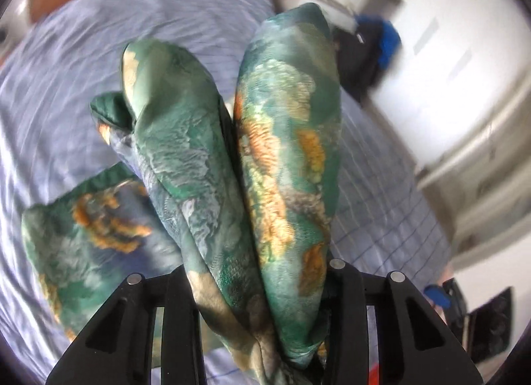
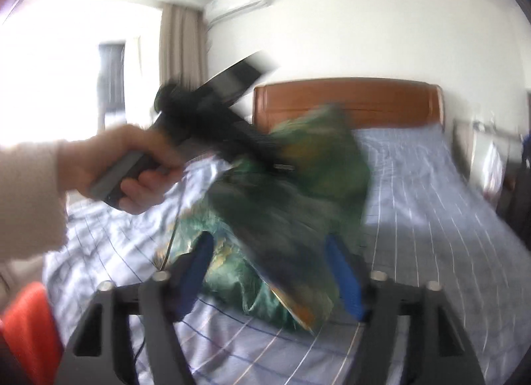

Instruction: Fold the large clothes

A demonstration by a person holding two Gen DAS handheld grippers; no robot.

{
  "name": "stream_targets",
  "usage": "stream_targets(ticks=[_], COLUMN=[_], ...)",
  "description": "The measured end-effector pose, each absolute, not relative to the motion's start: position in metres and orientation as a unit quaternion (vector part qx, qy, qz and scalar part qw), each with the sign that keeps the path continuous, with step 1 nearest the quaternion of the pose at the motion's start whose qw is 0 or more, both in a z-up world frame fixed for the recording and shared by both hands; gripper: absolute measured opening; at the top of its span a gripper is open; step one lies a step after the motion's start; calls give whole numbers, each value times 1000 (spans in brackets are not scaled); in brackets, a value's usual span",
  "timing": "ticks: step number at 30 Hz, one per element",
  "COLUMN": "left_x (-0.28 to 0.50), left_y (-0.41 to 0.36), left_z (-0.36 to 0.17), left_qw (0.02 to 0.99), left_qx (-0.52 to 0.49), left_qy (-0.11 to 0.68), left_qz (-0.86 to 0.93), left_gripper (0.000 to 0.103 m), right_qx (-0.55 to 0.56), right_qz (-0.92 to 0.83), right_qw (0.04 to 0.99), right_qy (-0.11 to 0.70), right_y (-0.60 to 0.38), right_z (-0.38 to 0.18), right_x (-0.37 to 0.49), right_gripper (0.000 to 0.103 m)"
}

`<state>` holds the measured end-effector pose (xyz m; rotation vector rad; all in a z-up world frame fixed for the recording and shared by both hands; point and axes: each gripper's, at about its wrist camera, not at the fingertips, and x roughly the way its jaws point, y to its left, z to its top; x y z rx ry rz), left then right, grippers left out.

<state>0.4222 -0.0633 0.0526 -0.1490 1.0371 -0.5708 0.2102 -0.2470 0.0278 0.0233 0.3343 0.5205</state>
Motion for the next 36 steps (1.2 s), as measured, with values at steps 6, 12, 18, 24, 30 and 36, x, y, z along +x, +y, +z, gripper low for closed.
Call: stream_targets(ticks=[6,12,18,24,30,36], left_x=[419,404,398,379,367,349], left_y=[50,133,141,154,169,187], left_z=[19,-64,-95,-118,-131,-112], left_qw=[831,806,809,814,812,800], left_qx=[-175,-266,-298,-302,-317,-365], left_qy=[480,503,479,466,458,439], left_qz=[-221,-160,-167,-173,-175,-186], left_gripper=[37,38,44,47,52,80], right_qx=[24,70,81,75,35,-20], right_qz=[230,234,252,333,292,271], right_qw=[949,930,917,882,846,867], right_qy=[214,275,297,326,446,417], right_y=[-264,-261,-233,-151,-99,-93], right_z=[1,-24,-11,-14,-102,-81], right_x=[216,241,278,340,375,355], right_gripper=[73,71,46,46,45,54])
